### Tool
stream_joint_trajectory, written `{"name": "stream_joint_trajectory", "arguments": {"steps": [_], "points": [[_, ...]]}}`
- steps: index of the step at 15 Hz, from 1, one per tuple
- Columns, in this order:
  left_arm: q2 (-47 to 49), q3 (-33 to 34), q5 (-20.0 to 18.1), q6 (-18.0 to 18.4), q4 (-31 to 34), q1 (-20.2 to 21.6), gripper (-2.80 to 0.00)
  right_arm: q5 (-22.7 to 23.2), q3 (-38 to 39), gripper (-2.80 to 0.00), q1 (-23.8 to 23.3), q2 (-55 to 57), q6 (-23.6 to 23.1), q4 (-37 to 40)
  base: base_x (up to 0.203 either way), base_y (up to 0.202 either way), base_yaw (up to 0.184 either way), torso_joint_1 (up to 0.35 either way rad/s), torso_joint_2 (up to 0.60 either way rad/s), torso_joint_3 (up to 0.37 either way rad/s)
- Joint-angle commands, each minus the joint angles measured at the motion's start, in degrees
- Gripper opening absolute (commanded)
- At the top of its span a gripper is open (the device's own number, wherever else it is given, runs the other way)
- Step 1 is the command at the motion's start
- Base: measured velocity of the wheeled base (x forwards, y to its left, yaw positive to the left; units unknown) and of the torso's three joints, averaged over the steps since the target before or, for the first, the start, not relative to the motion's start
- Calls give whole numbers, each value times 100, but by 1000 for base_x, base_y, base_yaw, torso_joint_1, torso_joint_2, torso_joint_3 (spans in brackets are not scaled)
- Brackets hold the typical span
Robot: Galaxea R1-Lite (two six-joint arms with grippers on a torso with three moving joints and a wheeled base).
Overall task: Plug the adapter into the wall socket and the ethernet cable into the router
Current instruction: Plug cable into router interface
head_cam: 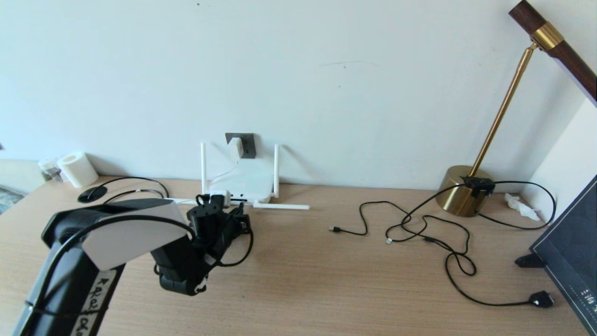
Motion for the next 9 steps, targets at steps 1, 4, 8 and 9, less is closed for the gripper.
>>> {"name": "stream_joint_trajectory", "arguments": {"steps": [1, 4, 8, 9], "points": [[-14, 3, 7, -3, -53, -1, -280, 1, 0, 0, 2, 7, 0, 3, 0, 0, 0, 0, 0, 0], [-23, 8, 7, -3, -53, -1, -280, 1, 0, 0, 2, 9, 0, 3, 0, 0, 0, 0, 0, 0], [-50, 14, 7, 6, -53, -1, -280, 1, 0, 0, 2, 8, 0, 3, 0, 0, 0, 0, 0, 0], [-50, 6, 7, 0, -53, -1, -280, 1, 0, 0, 2, 9, 0, 3, 0, 0, 0, 0, 0, 0]]}}
